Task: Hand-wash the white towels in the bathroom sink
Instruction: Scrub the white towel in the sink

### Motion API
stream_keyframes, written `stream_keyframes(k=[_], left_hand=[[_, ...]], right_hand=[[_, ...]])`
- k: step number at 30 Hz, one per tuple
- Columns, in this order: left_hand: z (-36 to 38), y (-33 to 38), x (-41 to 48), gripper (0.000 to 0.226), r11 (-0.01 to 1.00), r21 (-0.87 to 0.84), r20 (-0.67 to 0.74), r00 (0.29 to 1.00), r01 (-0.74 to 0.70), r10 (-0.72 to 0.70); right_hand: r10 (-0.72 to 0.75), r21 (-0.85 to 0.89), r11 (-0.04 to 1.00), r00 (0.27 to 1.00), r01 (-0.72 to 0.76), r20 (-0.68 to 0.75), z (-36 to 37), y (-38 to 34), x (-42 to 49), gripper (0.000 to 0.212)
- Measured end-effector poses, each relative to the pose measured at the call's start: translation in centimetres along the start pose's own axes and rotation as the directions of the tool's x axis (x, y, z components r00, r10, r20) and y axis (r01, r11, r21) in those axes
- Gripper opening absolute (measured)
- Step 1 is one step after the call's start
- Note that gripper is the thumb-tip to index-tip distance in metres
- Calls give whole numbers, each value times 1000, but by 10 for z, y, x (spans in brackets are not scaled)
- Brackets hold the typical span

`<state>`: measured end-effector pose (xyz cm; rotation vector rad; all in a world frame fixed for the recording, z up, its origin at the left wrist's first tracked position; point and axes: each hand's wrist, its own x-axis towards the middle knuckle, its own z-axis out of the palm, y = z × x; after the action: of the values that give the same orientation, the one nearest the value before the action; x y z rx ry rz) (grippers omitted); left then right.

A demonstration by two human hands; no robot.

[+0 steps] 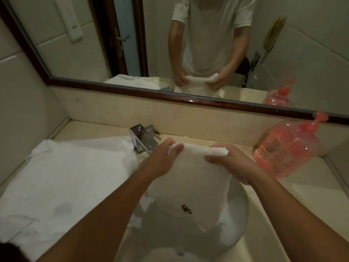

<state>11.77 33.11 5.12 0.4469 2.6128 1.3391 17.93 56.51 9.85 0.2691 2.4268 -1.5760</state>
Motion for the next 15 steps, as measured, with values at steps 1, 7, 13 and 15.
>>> stream_keyframes(k=[1,7,13,15], left_hand=[[-1,2,-2,41,999,36,13,999,30,-30],[34,46,-6,70,987,-160,-95,995,3,-19],[38,55,9,63,903,-405,-136,968,141,-212],[42,62,5,61,906,-407,-122,976,114,-178]], right_hand=[[-22,10,1000,997,23,-78,3,2,2,34],[38,282,958,951,52,-306,68,-21,13,47],[88,344,933,857,109,-508,97,-27,13,29],[192,443,894,840,64,-508,82,-31,29,25]])
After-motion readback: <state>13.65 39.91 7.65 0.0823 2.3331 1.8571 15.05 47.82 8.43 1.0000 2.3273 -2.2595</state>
